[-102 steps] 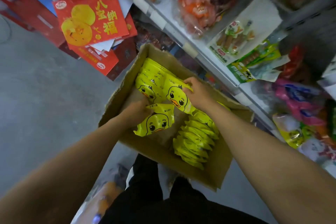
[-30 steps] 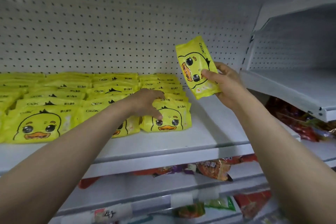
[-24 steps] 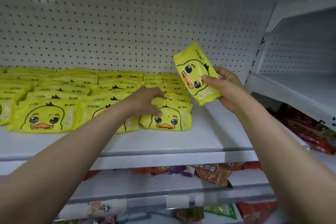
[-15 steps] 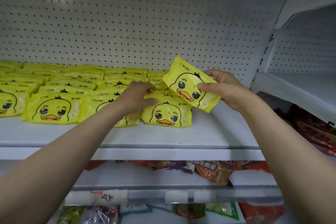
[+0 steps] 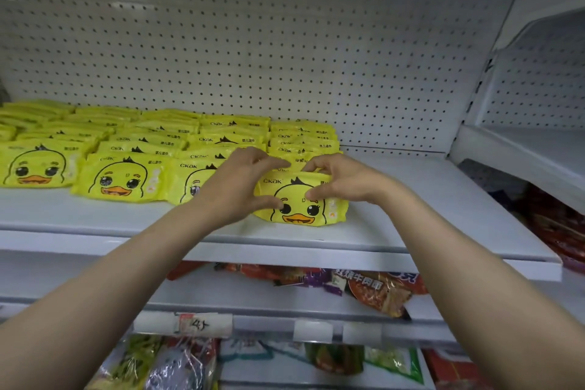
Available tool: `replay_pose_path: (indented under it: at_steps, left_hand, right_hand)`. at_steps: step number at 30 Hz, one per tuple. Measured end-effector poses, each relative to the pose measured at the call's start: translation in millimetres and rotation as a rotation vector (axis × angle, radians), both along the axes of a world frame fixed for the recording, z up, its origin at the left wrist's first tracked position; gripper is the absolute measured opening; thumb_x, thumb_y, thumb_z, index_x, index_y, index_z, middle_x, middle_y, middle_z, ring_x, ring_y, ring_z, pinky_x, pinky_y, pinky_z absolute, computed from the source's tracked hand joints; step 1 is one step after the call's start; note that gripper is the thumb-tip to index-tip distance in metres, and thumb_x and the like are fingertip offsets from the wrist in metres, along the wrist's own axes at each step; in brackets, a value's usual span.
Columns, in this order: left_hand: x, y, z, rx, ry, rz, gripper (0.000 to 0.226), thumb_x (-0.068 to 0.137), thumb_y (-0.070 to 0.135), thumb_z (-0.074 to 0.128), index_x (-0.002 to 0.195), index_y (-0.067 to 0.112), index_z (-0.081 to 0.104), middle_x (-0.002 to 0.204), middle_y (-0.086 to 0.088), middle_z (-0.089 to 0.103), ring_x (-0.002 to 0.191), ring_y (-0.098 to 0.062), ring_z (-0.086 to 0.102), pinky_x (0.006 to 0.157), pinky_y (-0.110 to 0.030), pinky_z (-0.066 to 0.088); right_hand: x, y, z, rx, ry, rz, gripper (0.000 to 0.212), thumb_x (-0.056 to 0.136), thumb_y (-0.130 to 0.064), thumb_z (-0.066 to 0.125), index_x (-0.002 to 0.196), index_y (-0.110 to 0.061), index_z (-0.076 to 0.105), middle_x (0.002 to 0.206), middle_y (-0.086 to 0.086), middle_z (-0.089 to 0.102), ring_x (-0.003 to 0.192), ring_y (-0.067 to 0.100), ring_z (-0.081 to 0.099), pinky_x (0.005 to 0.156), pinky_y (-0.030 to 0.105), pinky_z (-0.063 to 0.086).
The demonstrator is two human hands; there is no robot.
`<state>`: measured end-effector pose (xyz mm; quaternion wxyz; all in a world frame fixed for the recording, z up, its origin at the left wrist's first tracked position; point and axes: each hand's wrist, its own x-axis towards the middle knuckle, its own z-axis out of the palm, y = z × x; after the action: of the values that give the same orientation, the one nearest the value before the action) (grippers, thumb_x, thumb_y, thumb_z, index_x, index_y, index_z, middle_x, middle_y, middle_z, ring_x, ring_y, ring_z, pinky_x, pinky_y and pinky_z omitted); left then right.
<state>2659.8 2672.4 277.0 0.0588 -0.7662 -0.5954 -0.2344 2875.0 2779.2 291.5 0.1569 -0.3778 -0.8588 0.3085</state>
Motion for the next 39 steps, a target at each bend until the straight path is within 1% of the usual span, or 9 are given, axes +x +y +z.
replay_pose_path:
  at_steps: [2,4,7,14,24,30,32,35,39]
  left_hand:
    - [5,-2,-9,0.004,0.082,0.022,0.078,0.068,0.055,0.076,0.138,0.038,0.045,0.131,-0.004,0.048,0.12,-0.024,0.039,0.101,-0.036,0.036]
    - [10,-2,-15,0.011,0.15,0.067,0.085,0.069,0.056,0.075,0.143,0.037,0.039,0.139,-0.004,0.043,0.127,-0.025,0.034,0.105,-0.037,0.033]
    - [16,-1,-20,0.0,0.212,0.108,0.093,0.069,0.053,0.077,0.147,0.033,0.032,0.147,-0.005,0.037,0.133,-0.026,0.029,0.107,-0.038,0.033]
    - [24,2,-24,-0.009,0.229,0.166,0.093,0.069,0.047,0.079,0.148,0.031,0.031,0.148,-0.006,0.035,0.136,-0.027,0.027,0.106,-0.04,0.035]
    - [35,6,-27,-0.015,0.243,0.283,0.09,0.074,0.04,0.077,0.149,0.029,0.028,0.151,-0.007,0.031,0.138,-0.028,0.025,0.104,-0.041,0.035]
    - [36,3,-25,-0.061,0.245,0.261,0.088,0.076,0.04,0.075,0.149,0.028,0.027,0.152,-0.009,0.029,0.139,-0.029,0.025,0.105,-0.042,0.034]
    - [30,0,-21,-0.11,0.206,0.226,0.086,0.077,0.042,0.075,0.149,0.027,0.029,0.153,-0.01,0.029,0.14,-0.03,0.024,0.109,-0.043,0.033]
    - [10,-11,-6,-0.174,0.017,0.235,0.082,0.078,0.04,0.076,0.147,0.027,0.034,0.152,-0.011,0.03,0.14,-0.029,0.025,0.111,-0.045,0.03]
    - [-37,-44,16,-0.164,-0.05,0.347,0.081,0.076,0.031,0.079,0.145,0.024,0.037,0.141,-0.013,0.042,0.131,-0.031,0.037,0.105,-0.043,0.038]
  right_hand:
    - [0,-2,-4,0.113,-0.013,-0.012,0.049,0.071,-0.03,0.086,0.114,-0.031,0.062,0.117,-0.005,0.064,0.117,0.011,0.057,0.1,0.04,0.048]
    - [0,-7,-5,0.302,-0.053,-0.029,0.059,0.069,-0.037,0.086,0.121,-0.035,0.058,0.113,-0.009,0.061,0.115,0.011,0.051,0.097,0.038,0.046]
    - [-2,-18,-5,0.499,-0.118,-0.015,0.067,0.071,-0.045,0.083,0.129,-0.034,0.053,0.126,-0.008,0.057,0.122,0.016,0.039,0.098,0.036,0.04]
    - [-2,-28,-22,0.575,-0.164,0.025,0.083,0.066,-0.05,0.084,0.137,-0.031,0.046,0.141,-0.006,0.05,0.133,0.016,0.037,0.105,0.036,0.037]
    - [-4,-18,-37,0.688,-0.19,-0.031,0.077,0.071,-0.058,0.075,0.138,-0.035,0.045,0.137,-0.005,0.055,0.131,0.022,0.042,0.107,0.039,0.035]
    - [-11,-27,-23,0.691,-0.355,-0.063,0.077,0.073,-0.056,0.075,0.139,-0.032,0.043,0.137,-0.002,0.055,0.13,0.023,0.044,0.103,0.039,0.037]
    - [-20,-33,-10,0.655,-0.469,-0.081,0.078,0.076,-0.053,0.074,0.142,-0.029,0.041,0.139,0.001,0.054,0.13,0.026,0.043,0.099,0.039,0.039]
    - [-41,-41,16,0.643,-0.583,-0.098,0.074,0.08,-0.049,0.071,0.144,-0.026,0.04,0.139,0.003,0.053,0.13,0.028,0.042,0.097,0.041,0.043]
    - [-85,-66,51,0.662,-0.531,-0.033,0.066,0.084,-0.045,0.07,0.142,-0.03,0.043,0.139,0.005,0.052,0.129,0.029,0.045,0.095,0.039,0.045]
